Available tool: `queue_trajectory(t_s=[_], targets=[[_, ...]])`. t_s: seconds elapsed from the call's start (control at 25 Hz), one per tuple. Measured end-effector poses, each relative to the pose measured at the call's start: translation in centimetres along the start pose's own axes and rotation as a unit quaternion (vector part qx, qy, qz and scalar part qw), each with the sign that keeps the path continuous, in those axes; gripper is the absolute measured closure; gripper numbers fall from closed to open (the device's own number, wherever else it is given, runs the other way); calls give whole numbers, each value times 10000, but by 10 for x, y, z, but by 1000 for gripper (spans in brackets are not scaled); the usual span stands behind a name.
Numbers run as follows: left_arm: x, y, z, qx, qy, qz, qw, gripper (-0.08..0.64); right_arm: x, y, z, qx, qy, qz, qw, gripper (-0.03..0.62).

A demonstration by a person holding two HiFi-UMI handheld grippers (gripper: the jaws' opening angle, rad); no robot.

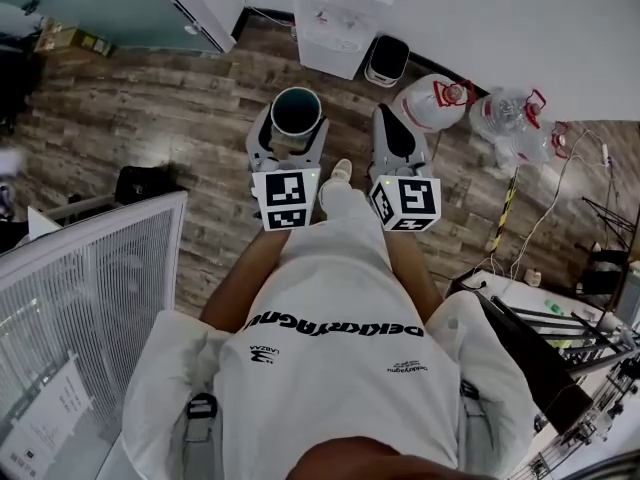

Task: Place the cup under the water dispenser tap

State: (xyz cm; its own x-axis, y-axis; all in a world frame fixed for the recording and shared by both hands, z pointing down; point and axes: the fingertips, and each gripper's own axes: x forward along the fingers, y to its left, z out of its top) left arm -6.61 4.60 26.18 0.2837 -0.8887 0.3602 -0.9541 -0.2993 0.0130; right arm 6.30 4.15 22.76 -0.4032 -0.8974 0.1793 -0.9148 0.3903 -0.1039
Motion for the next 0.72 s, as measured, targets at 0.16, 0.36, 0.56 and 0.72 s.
queue_trajectory(t_s=[0.16,0.36,0.56,0.72], targets=[[42,0,5,23,157,70,9999,196,33,-25,-2,-39,142,131,9998,592],[92,0,12,65,219,44,9997,196,74,-51,-6,26,242,273,9993,592],[129,-2,8,130,309,-4,9994,196,104,-71,-20,90,401,372,9985,592],[152,6,3,106,328,-44,9994,196,126,-83,-33,144,524,336,9980,592]])
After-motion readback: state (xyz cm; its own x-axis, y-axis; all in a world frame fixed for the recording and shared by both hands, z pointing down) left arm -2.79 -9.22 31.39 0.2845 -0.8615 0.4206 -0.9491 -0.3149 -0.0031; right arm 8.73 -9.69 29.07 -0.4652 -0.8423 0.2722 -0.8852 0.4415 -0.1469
